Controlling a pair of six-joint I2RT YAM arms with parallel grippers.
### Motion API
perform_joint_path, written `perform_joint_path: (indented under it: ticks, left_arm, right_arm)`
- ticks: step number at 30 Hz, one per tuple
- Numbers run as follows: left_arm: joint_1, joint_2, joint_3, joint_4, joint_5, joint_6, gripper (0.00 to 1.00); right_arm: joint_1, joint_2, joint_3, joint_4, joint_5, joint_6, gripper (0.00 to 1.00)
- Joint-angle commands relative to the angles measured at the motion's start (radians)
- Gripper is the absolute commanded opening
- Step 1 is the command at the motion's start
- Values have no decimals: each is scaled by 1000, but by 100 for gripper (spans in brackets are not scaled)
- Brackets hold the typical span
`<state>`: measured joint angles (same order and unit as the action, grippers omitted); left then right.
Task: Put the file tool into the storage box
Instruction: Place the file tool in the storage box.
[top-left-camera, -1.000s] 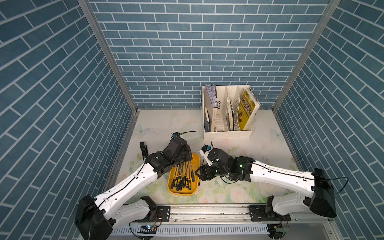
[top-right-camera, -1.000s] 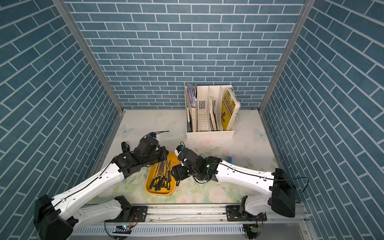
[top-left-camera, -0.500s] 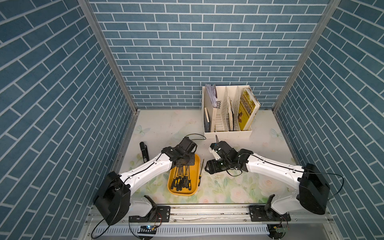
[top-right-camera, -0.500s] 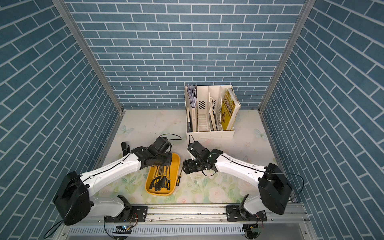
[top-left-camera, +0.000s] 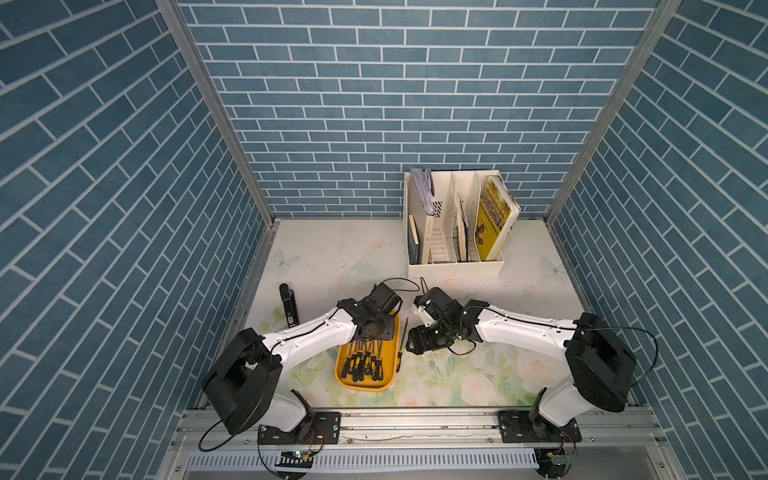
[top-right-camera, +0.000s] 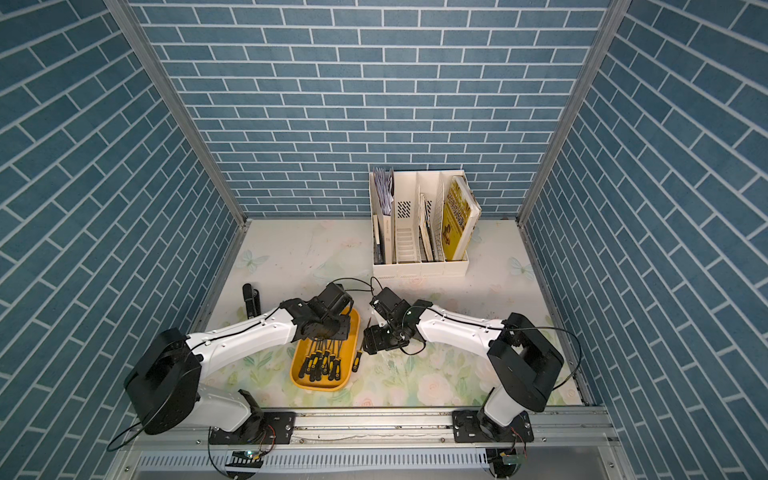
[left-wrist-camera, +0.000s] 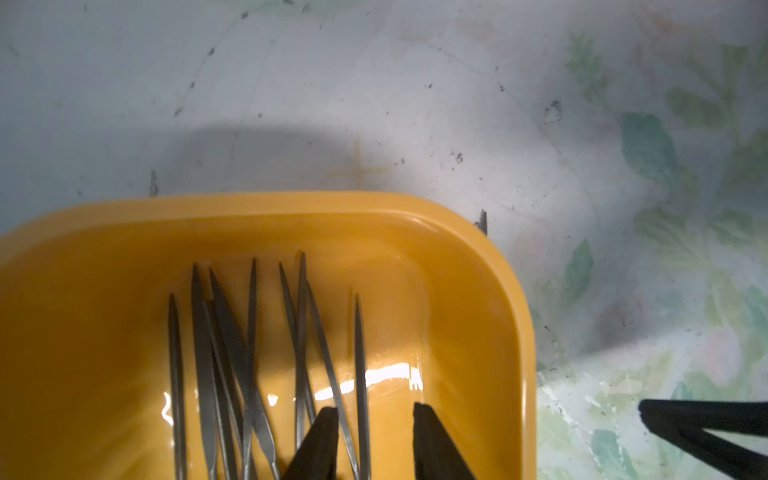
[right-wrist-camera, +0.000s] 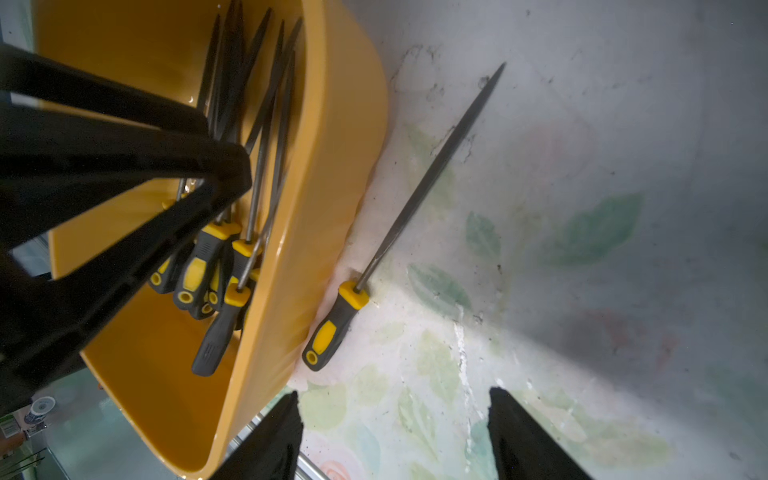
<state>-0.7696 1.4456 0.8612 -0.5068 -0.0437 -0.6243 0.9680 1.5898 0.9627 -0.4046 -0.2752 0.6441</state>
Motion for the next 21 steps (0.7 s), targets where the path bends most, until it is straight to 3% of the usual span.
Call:
perform_joint_path:
  ticks: [1, 11, 21]
  left_arm:
    - [-4, -22, -5, -20, -22, -6, 41]
    - [-3, -149, 115, -138, -54, -15, 44]
    - [4, -232, 103, -169, -77, -22, 44]
  right_arm:
    - [6, 23, -22, 17, -8, 43, 72]
    - [58, 108, 13, 24, 48, 170, 70]
    - [93, 179, 81, 23, 78, 200, 69]
